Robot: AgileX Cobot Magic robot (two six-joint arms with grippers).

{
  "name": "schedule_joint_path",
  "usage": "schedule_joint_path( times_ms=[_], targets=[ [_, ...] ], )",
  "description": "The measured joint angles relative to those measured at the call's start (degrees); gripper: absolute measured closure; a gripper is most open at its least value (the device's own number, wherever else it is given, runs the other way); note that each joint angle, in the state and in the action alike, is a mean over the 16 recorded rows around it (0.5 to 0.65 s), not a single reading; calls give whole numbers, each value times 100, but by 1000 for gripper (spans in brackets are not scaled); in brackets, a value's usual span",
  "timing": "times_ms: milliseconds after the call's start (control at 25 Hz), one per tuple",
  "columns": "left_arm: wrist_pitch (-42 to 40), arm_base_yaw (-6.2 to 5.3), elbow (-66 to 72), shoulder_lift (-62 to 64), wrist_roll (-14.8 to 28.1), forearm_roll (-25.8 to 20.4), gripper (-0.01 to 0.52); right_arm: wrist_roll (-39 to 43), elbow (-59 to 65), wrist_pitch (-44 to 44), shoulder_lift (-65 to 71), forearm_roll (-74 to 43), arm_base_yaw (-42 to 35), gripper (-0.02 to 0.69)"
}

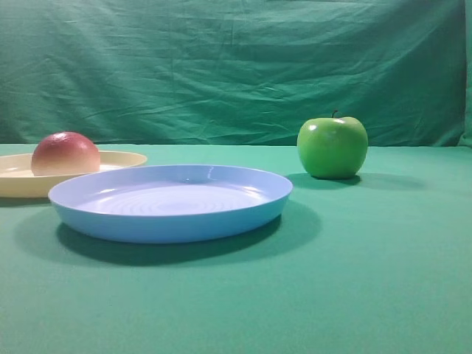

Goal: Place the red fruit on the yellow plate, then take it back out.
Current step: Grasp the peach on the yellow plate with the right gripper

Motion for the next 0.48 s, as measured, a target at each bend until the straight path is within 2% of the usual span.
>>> schedule_joint_path(
  times_ms=[240, 480],
  targets=[
    [0, 0, 0, 0, 0, 0, 514, -505, -172, 112, 100, 350, 5, 665],
    [0, 0, 0, 0, 0, 0, 514, -1517, -434, 189, 691, 807, 74, 665]
  ],
)
